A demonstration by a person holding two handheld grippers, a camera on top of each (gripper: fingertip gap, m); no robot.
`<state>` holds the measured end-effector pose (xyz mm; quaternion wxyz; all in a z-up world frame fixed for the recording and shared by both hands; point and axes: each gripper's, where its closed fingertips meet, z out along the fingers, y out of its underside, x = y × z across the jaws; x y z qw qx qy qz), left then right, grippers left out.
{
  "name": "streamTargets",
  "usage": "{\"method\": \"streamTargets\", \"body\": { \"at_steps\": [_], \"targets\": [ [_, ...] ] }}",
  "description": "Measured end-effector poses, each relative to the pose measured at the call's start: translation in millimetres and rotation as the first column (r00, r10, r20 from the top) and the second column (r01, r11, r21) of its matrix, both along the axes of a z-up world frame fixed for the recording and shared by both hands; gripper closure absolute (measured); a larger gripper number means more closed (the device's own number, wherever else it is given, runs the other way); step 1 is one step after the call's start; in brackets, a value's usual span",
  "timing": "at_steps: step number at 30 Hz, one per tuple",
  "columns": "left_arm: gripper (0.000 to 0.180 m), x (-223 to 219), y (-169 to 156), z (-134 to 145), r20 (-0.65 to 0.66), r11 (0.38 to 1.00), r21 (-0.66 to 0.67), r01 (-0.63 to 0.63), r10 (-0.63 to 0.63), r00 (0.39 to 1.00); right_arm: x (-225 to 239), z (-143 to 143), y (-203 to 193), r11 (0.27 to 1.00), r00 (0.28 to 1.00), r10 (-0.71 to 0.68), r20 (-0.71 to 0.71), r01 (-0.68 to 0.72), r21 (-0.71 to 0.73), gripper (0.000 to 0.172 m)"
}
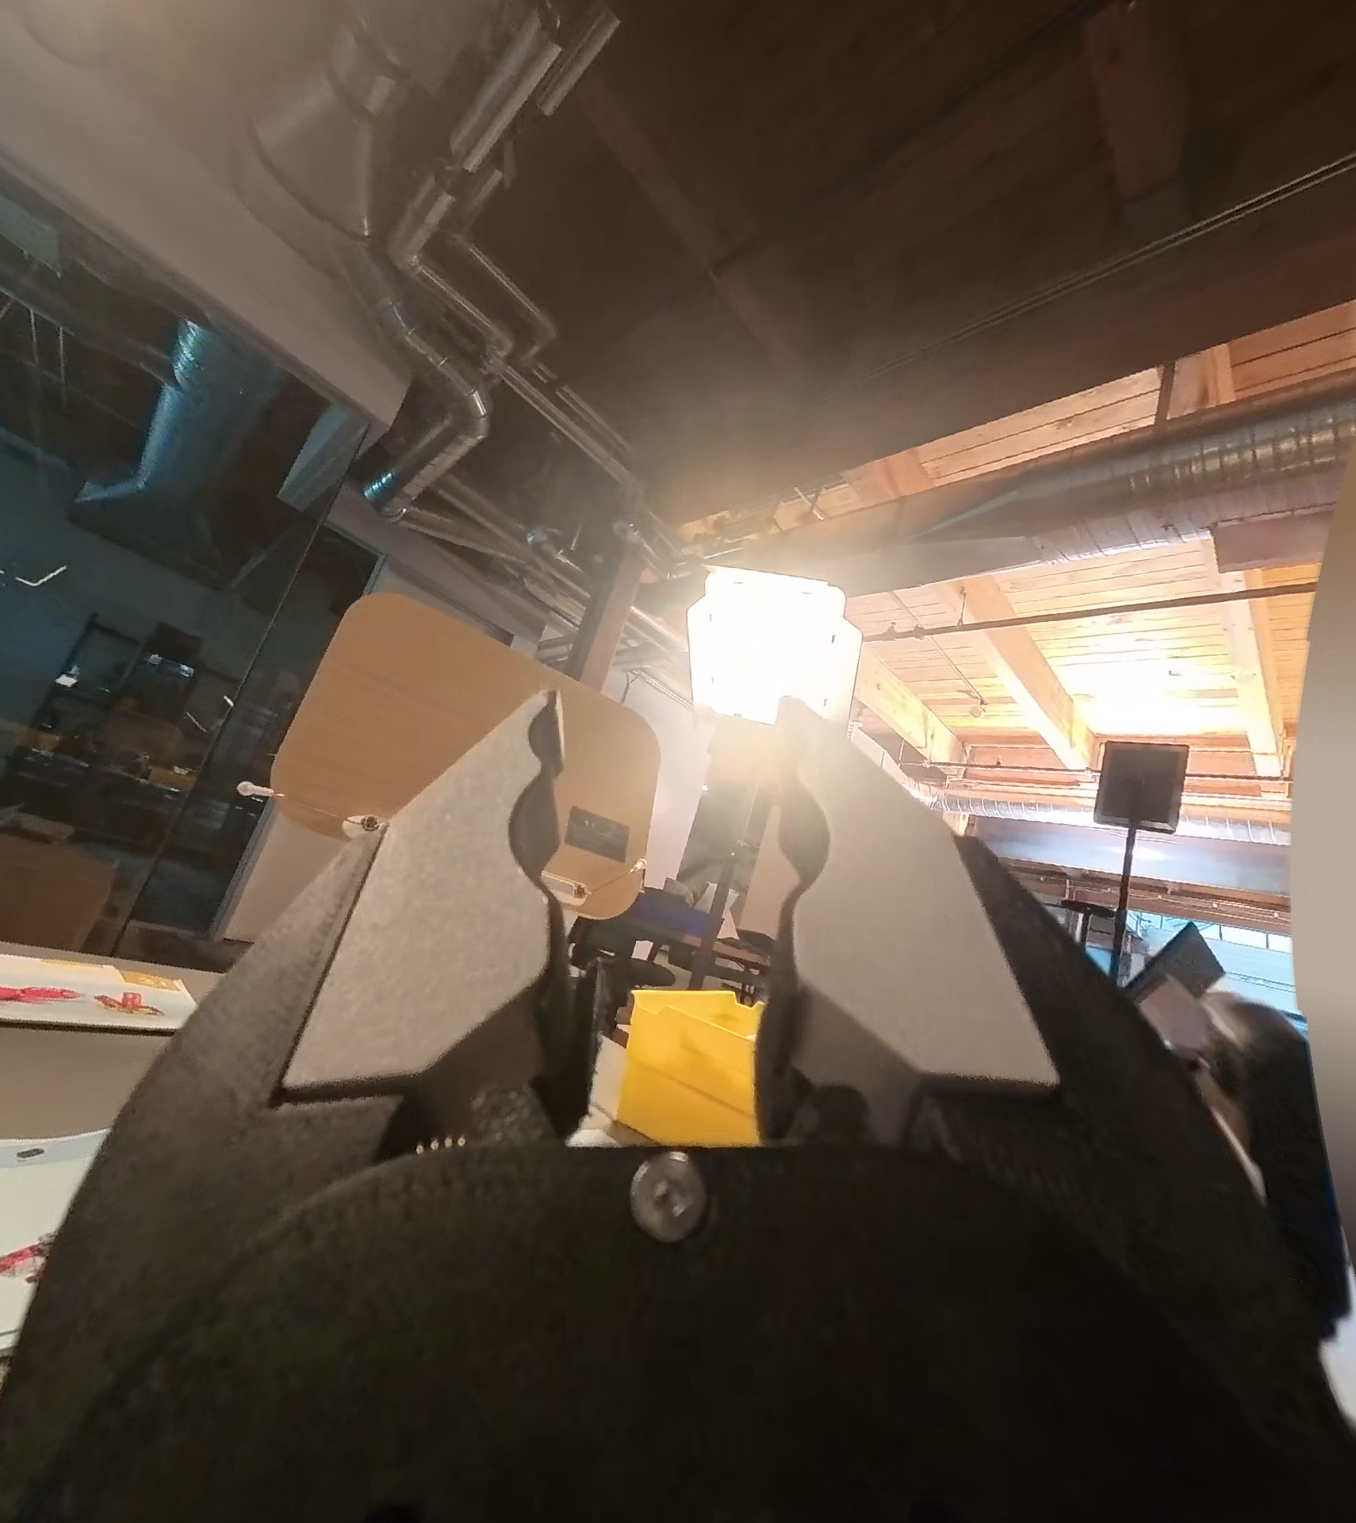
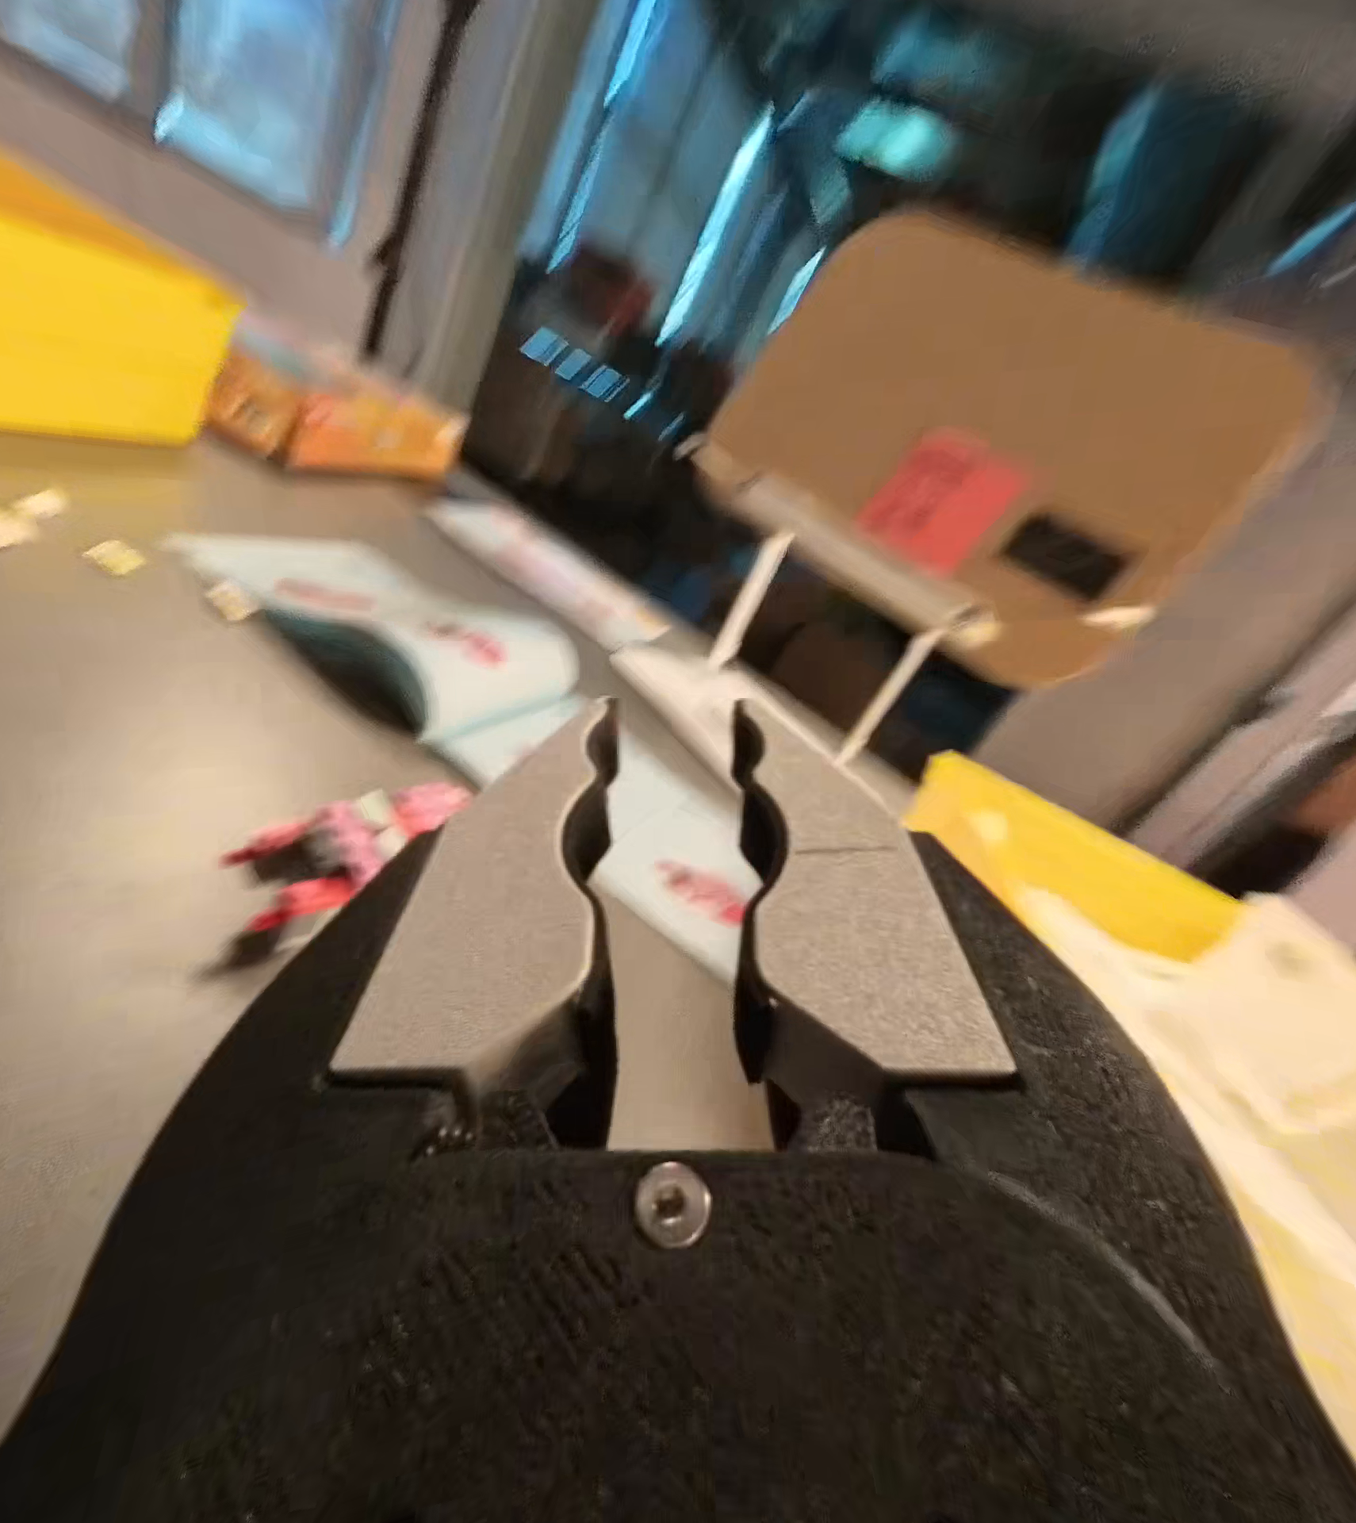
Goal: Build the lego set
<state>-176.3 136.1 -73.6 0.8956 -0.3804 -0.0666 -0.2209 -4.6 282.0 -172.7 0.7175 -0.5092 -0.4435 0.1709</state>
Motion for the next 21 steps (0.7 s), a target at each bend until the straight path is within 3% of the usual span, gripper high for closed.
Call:
{"method": "streamTargets", "body": {
  "at_steps": [2, 3, 6, 12, 17, 21],
  "targets": [
    [0.130, -2, 1, -1, 0.011, 1.000, -0.003, 0.002, -0.002, 1.000, 20, 14, 5, 0.983, 0.989, -0.097, -0.113, 0.113, 0.143, 0.168],
    [0.130, -2, 1, -1, 0.014, 1.000, -0.005, 0.003, -0.003, 1.000, 25, 14, 7, 0.972, 0.985, -0.137, -0.108, 0.154, 0.176, 0.171],
    [0.130, -2, 0, 0, 0.014, 1.000, -0.001, -0.001, 0.001, 1.000, 32, 15, 13, 0.958, 0.971, -0.204, -0.126, 0.224, 0.180, 0.172],
    [0.131, -2, -3, 3, 0.002, 1.000, 0.004, -0.009, 0.009, 1.000, 28, 14, 8, 0.974, 0.974, -0.159, -0.164, 0.182, 0.135, 0.172],
    [0.124, -17, -27, 34, 0.062, 0.985, -0.006, 0.174, -0.173, 0.983, 30, 14, 8, 0.982, 0.970, -0.142, -0.200, 0.163, 0.091, 0.172],
    [0.122, -66, -67, 70, -0.006, 0.998, -0.016, 0.060, -0.060, 0.998, 35, 20, 7, 0.985, 0.963, -0.131, -0.236, 0.154, 0.081, 0.172]
  ]
}}
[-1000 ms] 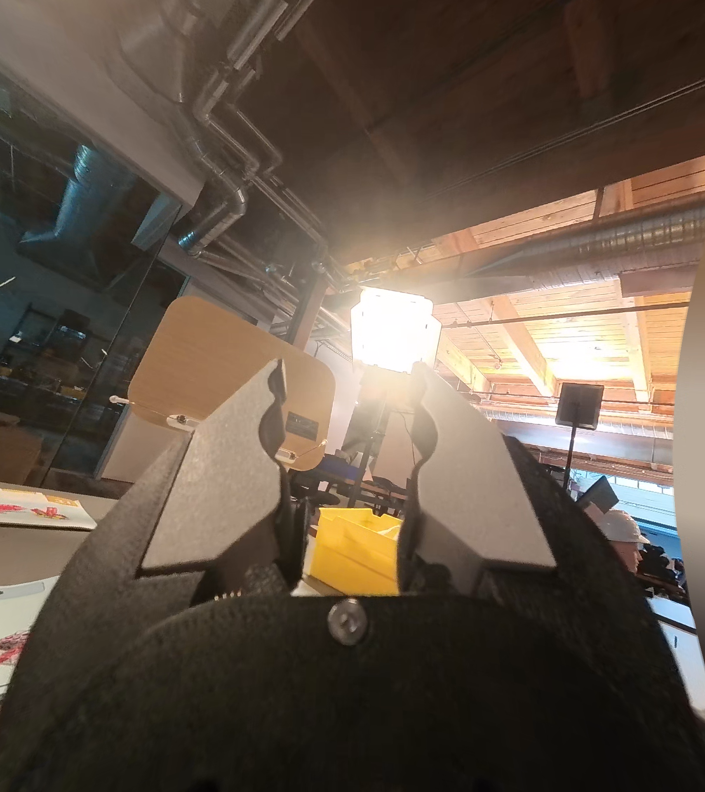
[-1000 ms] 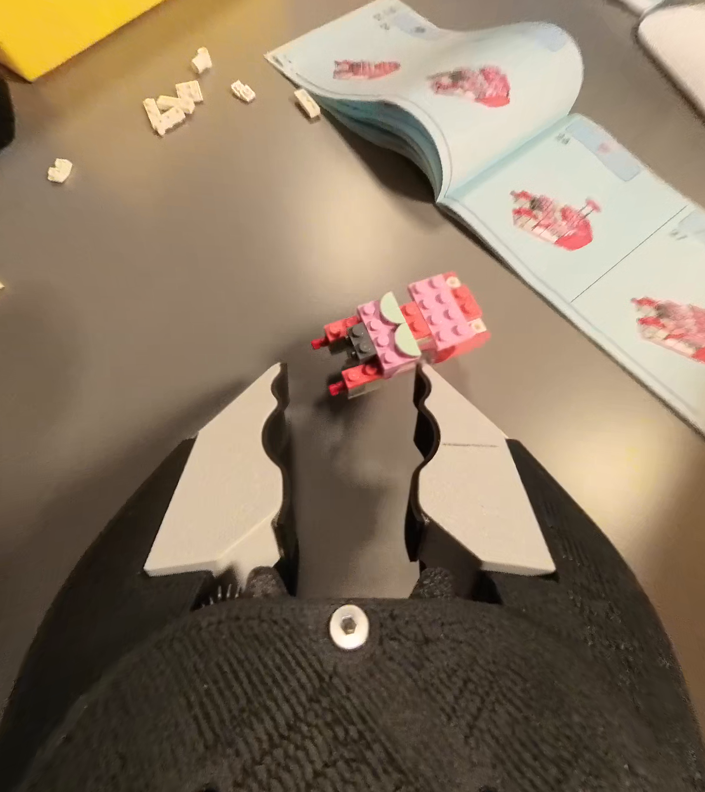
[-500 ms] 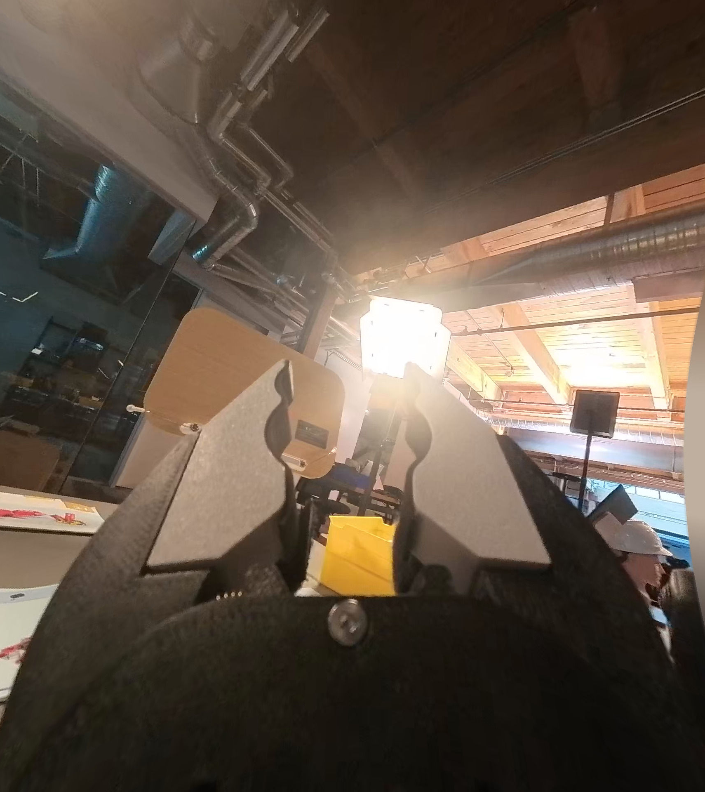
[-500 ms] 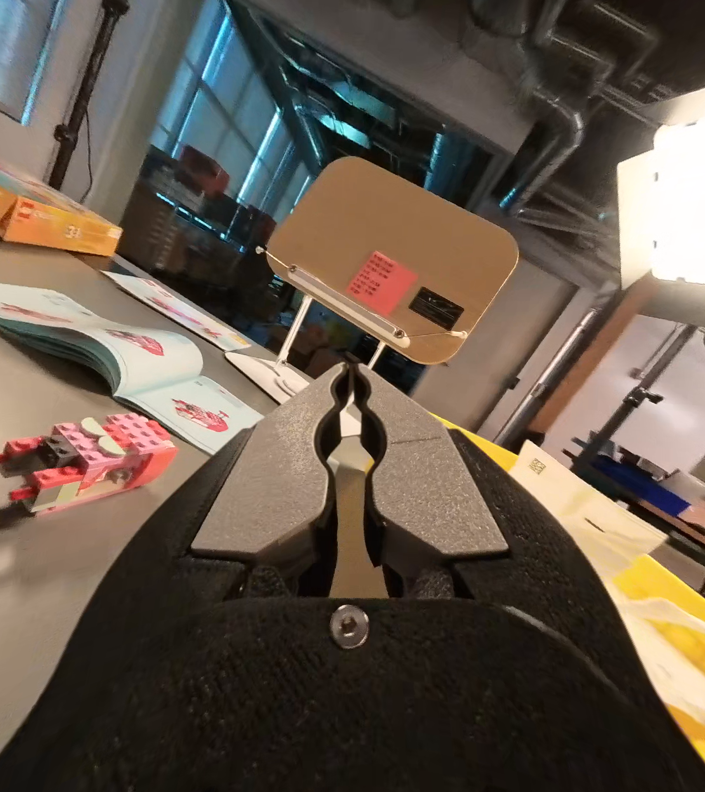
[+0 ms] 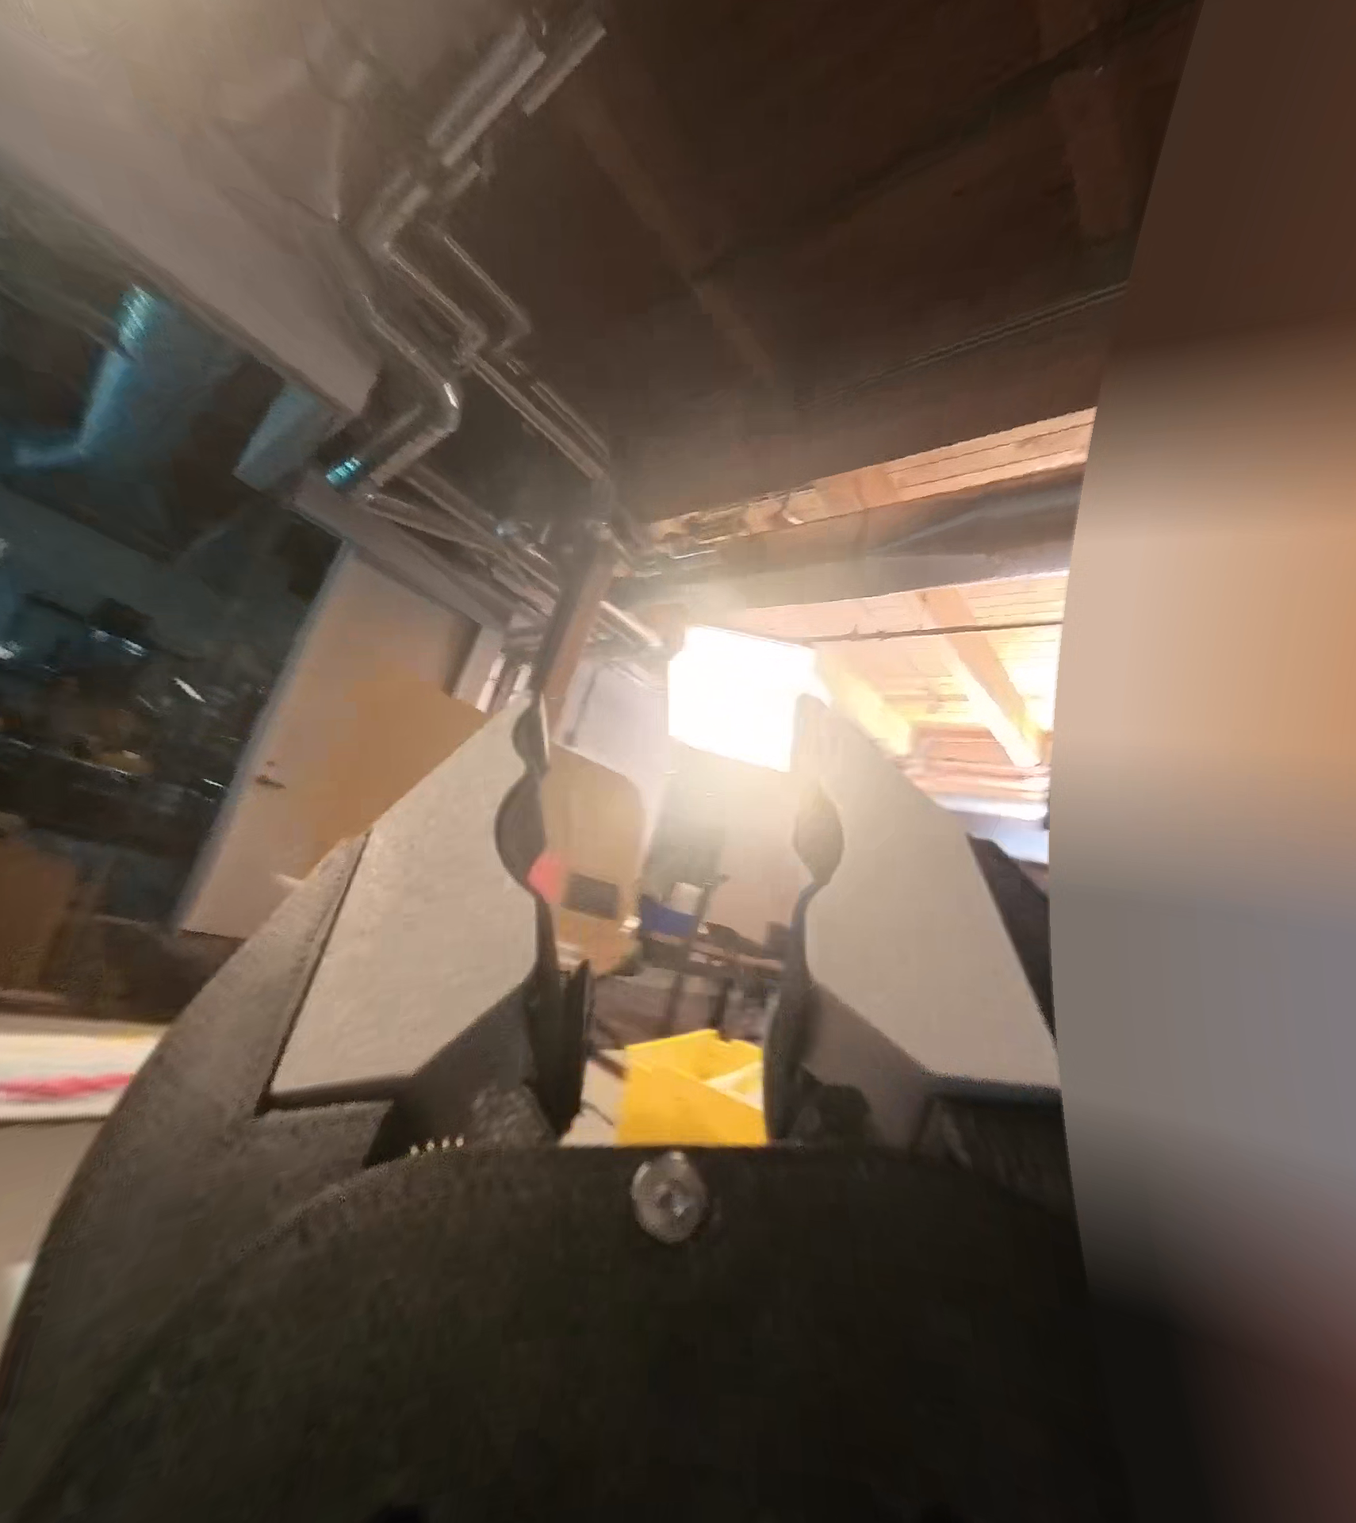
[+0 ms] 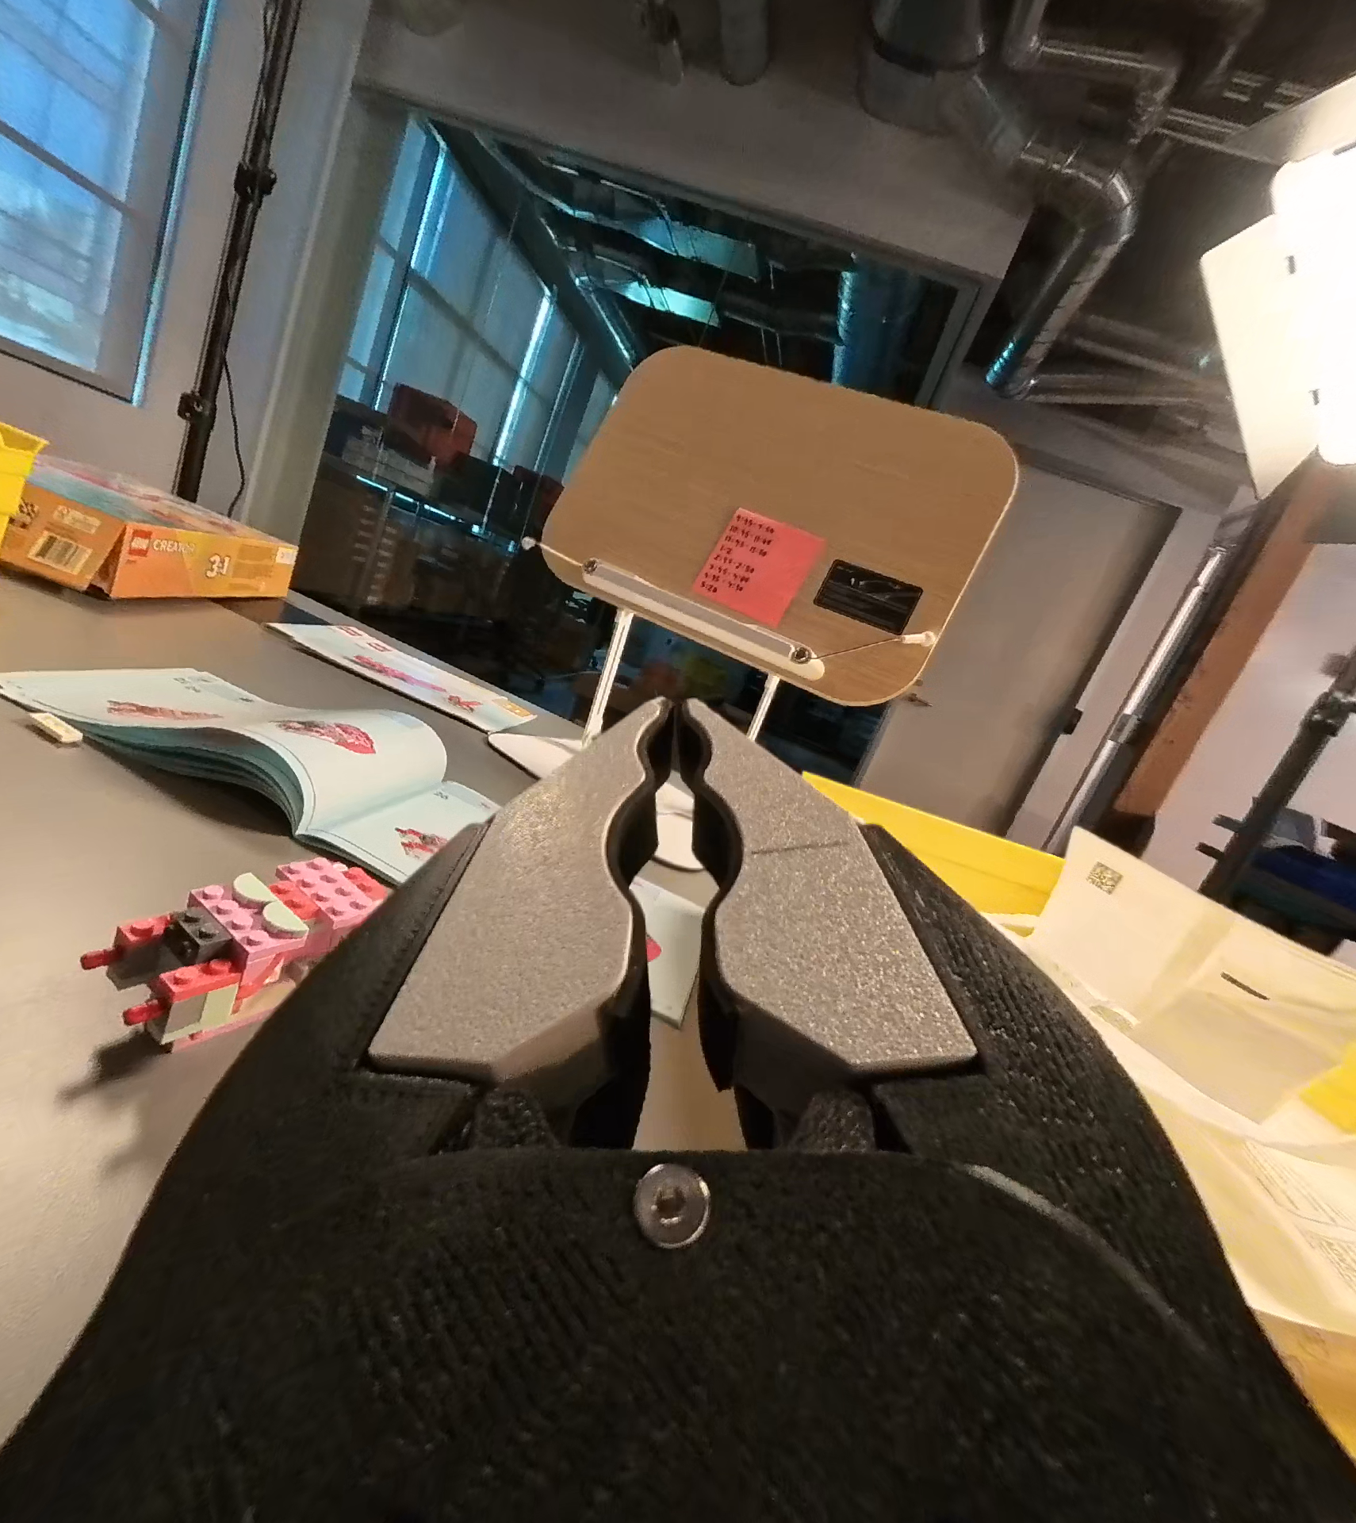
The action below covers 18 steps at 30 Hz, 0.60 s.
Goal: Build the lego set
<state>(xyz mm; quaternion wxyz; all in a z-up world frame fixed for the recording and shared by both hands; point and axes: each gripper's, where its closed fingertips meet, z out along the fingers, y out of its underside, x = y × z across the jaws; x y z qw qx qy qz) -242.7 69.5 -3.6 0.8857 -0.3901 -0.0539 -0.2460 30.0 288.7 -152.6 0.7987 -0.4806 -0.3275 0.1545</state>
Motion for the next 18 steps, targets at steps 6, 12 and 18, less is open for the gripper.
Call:
{"method": "streamTargets", "body": {
  "at_steps": [6, 12, 18],
  "targets": [
    [0.125, -125, -62, 3, -0.224, 0.819, -0.219, -0.531, 0.487, 0.844, 12, 10, 5, 0.999, 0.996, -0.040, -0.082, 0.039, -0.016, 0.172],
    [0.161, -190, -47, -48, -0.409, 0.619, -0.575, -0.536, 0.350, 0.843, 14, 8, 8, 0.999, 0.995, -0.050, -0.082, 0.047, -0.027, 0.172],
    [0.173, -206, -1, -92, -0.591, 0.418, -0.704, -0.574, 0.104, 0.800, 15, 2, 15, 0.995, 0.995, -0.088, -0.053, 0.085, -0.046, 0.172]
  ]
}}
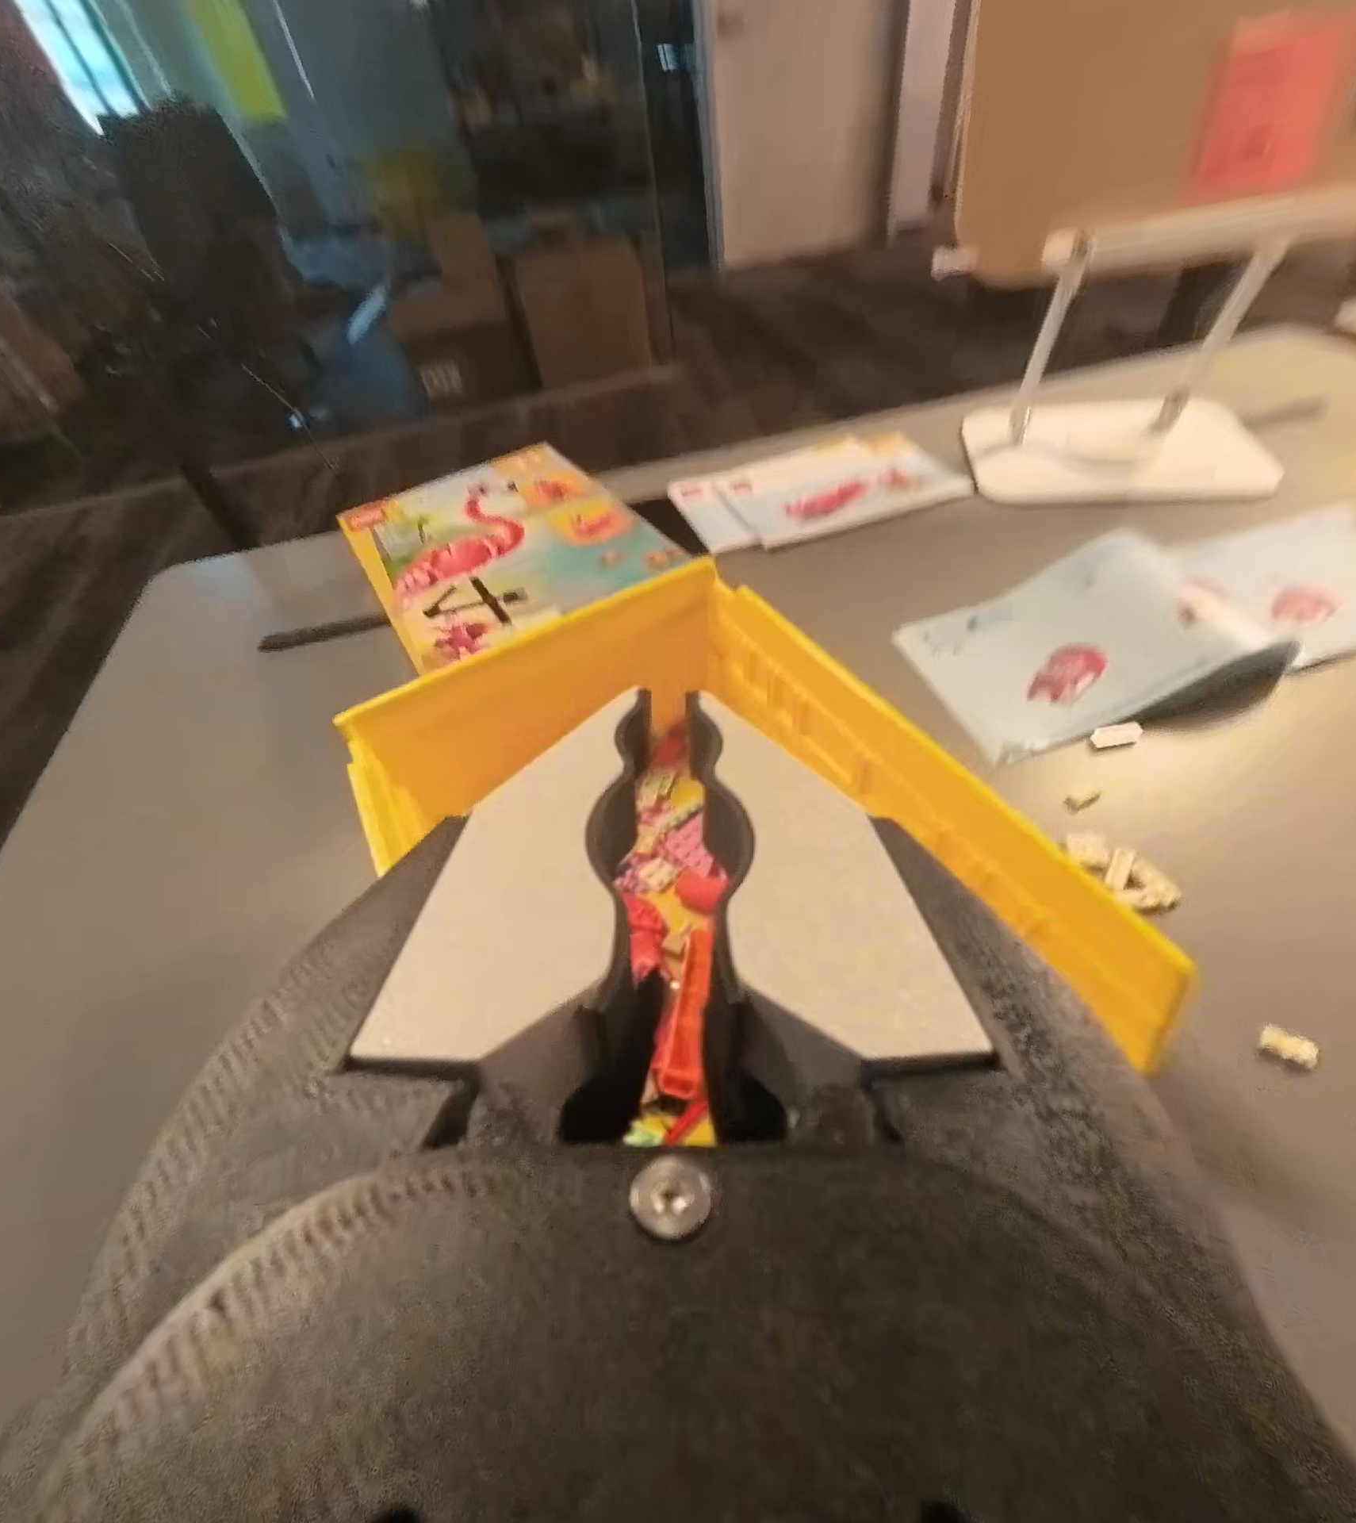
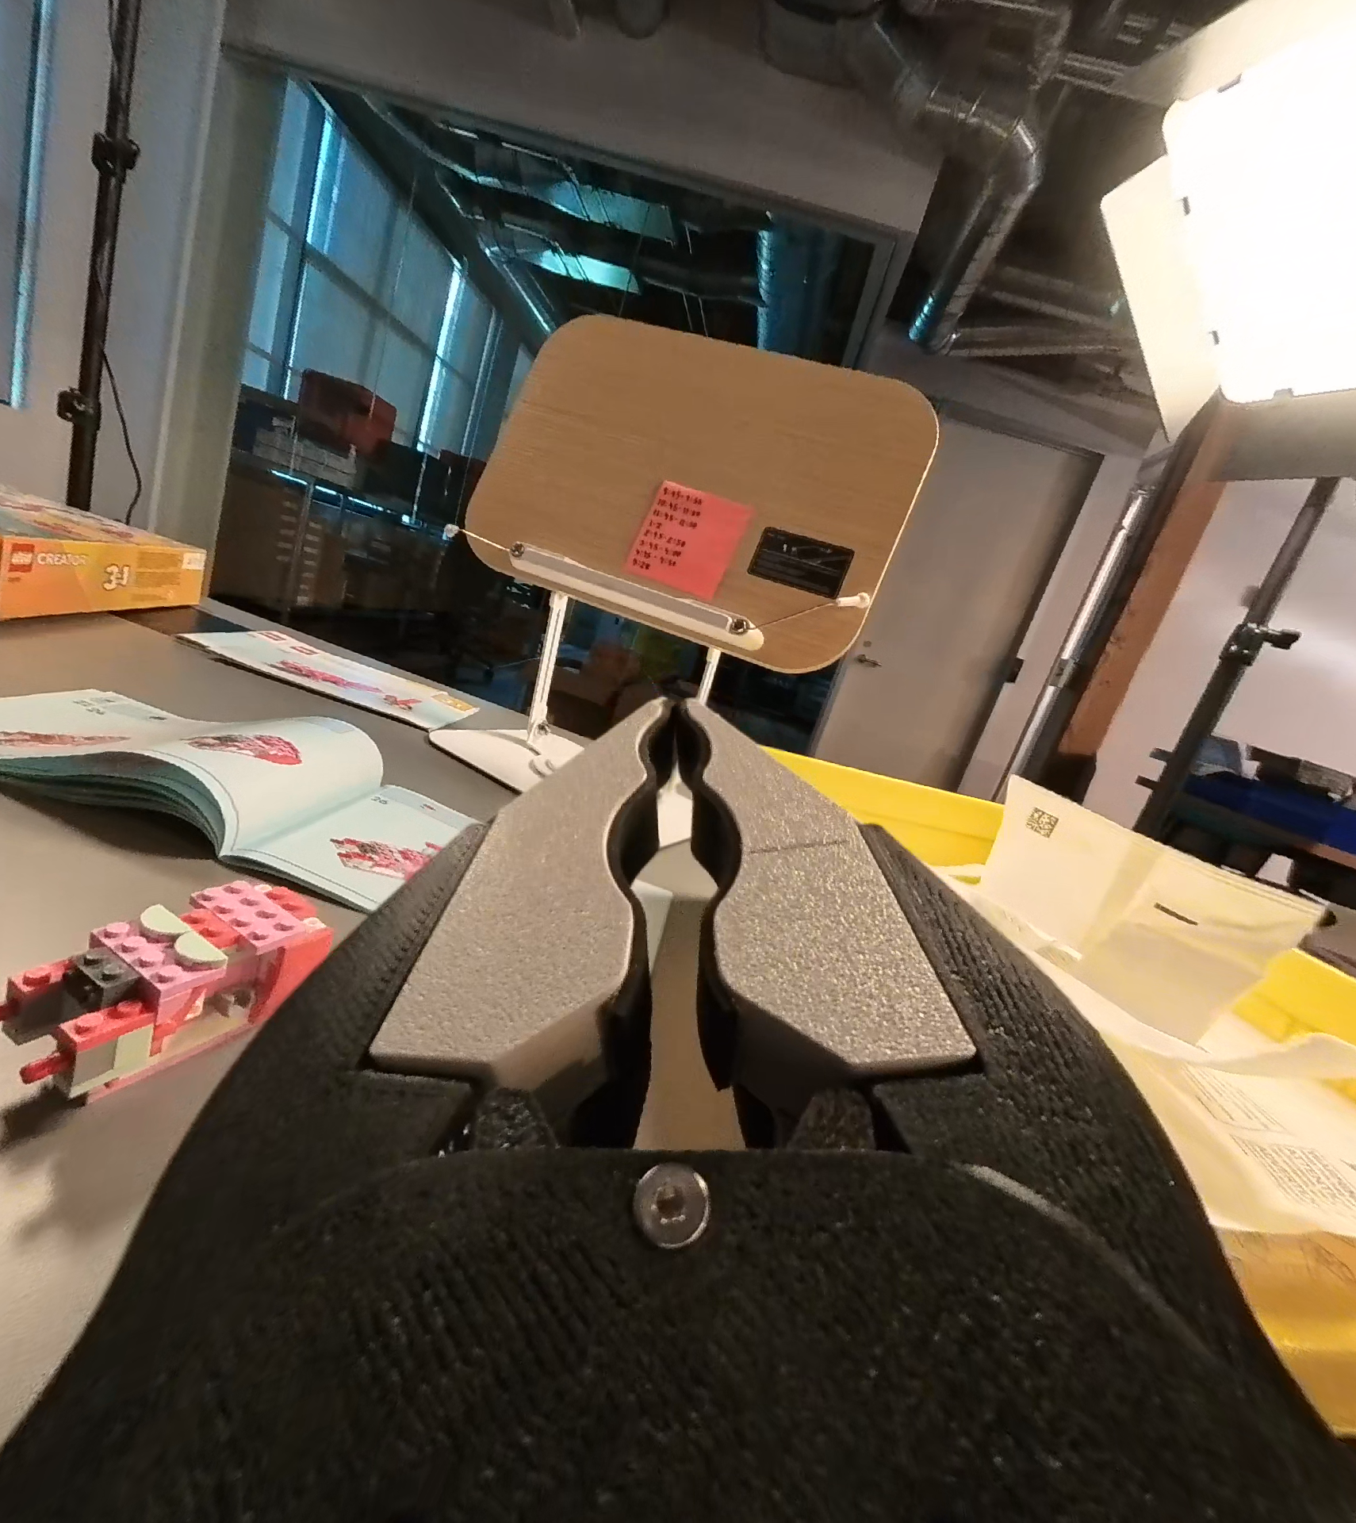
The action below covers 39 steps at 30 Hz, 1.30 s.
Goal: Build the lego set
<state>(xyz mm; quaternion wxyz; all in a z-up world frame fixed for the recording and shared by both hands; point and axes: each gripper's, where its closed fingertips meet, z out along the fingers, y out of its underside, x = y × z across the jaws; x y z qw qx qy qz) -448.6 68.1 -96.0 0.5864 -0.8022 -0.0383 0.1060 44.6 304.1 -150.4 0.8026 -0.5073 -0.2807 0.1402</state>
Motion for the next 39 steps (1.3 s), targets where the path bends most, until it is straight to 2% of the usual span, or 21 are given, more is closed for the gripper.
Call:
{"method": "streamTargets", "body": {
  "at_steps": [4, 8, 13, 16, 20, 22, 26, 29, 33, 39],
  "targets": [
    [0.176, -3, 34, -33, -0.002, 0.967, -0.242, 0.079, -0.082, 0.997, 1, -5, 5, 1.000, 1.000, -0.005, 0.002, 0.005, -0.026, 0.172],
    [0.180, 4, 59, -67, 0.048, 0.886, -0.418, 0.200, -0.198, 0.979, 1, -9, 8, 0.999, 1.000, -0.019, 0.023, 0.020, -0.033, 0.172],
    [0.180, 21, 53, -126, 0.175, 0.689, -0.653, 0.314, -0.266, 0.948, 2, -12, 10, 0.999, 0.998, -0.037, 0.044, 0.039, -0.035, 0.172],
    [0.180, 20, 49, -143, 0.173, 0.614, -0.725, 0.314, -0.279, 0.945, 2, -16, 12, 0.998, 0.998, -0.039, 0.055, 0.042, -0.049, 0.172],
    [0.180, 32, 52, -144, 0.240, 0.588, -0.713, 0.382, -0.307, 0.921, -3, -22, 13, 0.997, 0.997, -0.016, 0.079, 0.022, -0.078, 0.172],
    [0.178, 36, 49, -150, 0.294, 0.547, -0.728, 0.414, -0.296, 0.909, -6, -25, 13, 0.996, 0.996, -0.008, 0.091, 0.015, -0.086, 0.172],
    [0.174, 25, 41, -166, 0.303, 0.499, -0.781, 0.376, -0.223, 0.926, -8, -27, 12, 0.996, 0.994, -0.002, 0.109, 0.011, -0.087, 0.172],
    [0.167, 8, 24, -175, 0.266, 0.445, -0.850, 0.281, -0.097, 0.959, -9, -27, 12, 0.996, 0.994, 0.004, 0.114, 0.006, -0.088, 0.172],
    [0.167, -24, -2, -176, 0.119, 0.328, -0.939, 0.103, 0.029, 0.992, -11, -28, 11, 0.996, 0.993, 0.011, 0.118, -0.001, -0.090, 0.172],
    [0.180, -29, -30, -175, 0.099, 0.151, -0.985, 0.086, 0.076, 0.992, -12, -28, 10, 0.996, 0.992, 0.014, 0.128, -0.003, -0.088, 0.172]
  ]
}}
